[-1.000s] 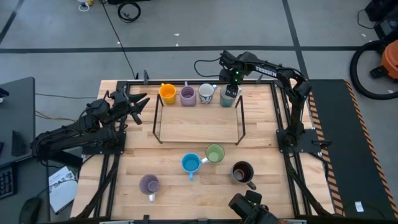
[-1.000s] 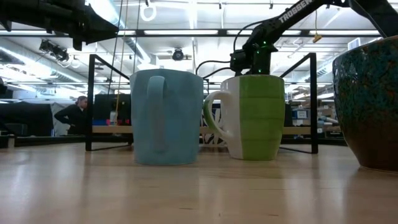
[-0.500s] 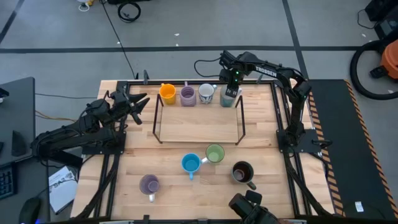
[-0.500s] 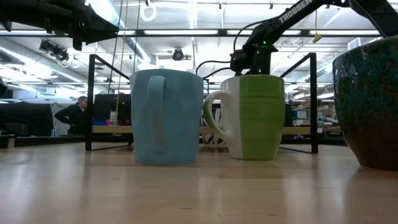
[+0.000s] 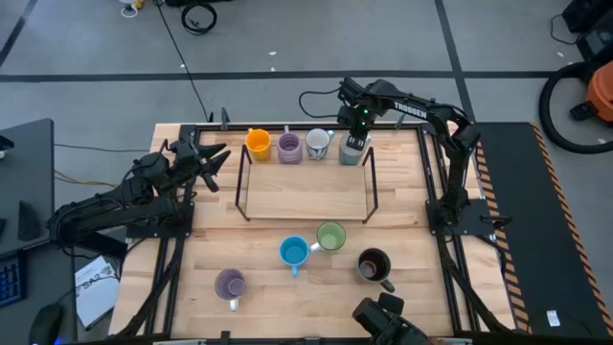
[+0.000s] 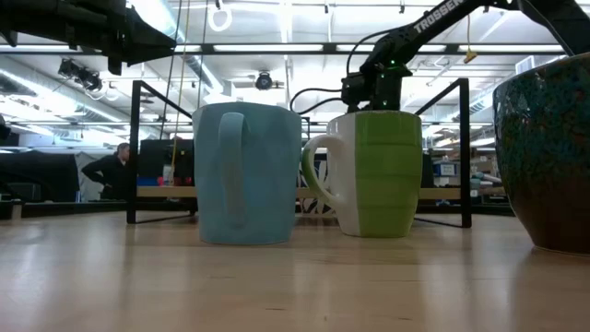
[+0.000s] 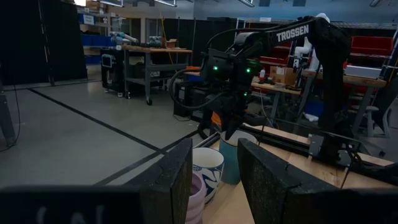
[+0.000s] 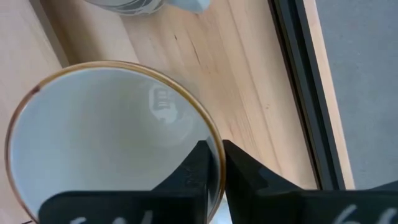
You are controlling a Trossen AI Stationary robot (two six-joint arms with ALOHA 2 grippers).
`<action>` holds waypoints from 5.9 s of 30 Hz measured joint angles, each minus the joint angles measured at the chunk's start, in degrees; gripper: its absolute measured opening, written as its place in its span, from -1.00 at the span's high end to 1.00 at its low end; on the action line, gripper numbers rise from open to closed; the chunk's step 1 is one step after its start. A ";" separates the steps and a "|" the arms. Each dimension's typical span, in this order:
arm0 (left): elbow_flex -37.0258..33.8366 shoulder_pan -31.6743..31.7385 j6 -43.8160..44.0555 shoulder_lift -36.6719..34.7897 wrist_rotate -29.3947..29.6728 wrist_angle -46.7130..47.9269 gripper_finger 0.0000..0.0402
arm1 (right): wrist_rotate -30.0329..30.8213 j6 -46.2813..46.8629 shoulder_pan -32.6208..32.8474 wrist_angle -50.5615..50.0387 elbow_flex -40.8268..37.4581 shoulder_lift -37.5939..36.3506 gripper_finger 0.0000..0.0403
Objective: Place coffee mugs
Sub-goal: Put the blue mug on the shelf, then put the yellow mug on the shelf
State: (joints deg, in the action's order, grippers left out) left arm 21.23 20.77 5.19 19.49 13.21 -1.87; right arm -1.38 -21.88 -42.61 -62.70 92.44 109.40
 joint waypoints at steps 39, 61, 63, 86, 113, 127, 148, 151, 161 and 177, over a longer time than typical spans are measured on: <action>0.00 -0.01 0.07 0.00 0.02 0.07 0.33 | 1.76 1.37 2.38 -18.05 19.20 0.22 0.82; 0.00 0.00 0.16 0.00 0.00 0.42 0.33 | -3.20 2.93 14.67 -21.95 20.08 0.11 0.82; 0.00 0.00 0.18 0.00 0.02 0.46 0.33 | -3.37 3.44 15.64 -22.26 19.10 0.11 0.82; 3.91 0.00 0.22 0.02 0.06 5.33 0.33 | -1.71 0.89 17.90 -17.20 10.39 0.09 0.82; 3.91 -0.02 0.19 0.01 0.04 6.56 0.33 | -2.70 0.23 16.17 -15.97 10.15 0.11 0.70; 3.91 -0.02 0.20 0.01 0.03 6.61 0.33 | -0.95 0.23 16.15 -16.38 10.82 0.15 0.43; 18.25 0.00 -1.29 11.83 -0.20 18.48 0.33 | 1.65 4.28 16.44 -21.09 21.12 0.15 0.21; 22.61 0.00 -1.35 15.98 -0.93 21.86 0.33 | 1.66 7.06 16.89 -20.90 22.31 -0.33 0.21; 33.44 0.00 -1.77 23.82 -4.24 32.38 0.33 | 3.41 10.19 22.20 -19.69 22.34 -5.77 0.22; 34.73 -0.09 -2.93 24.00 -4.11 33.58 0.33 | 0.47 19.47 41.65 -18.84 21.20 -9.27 0.22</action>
State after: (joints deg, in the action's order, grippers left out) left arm 55.96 20.68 2.26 43.48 9.10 31.71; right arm -0.91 -2.41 -0.96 -81.54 113.64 100.14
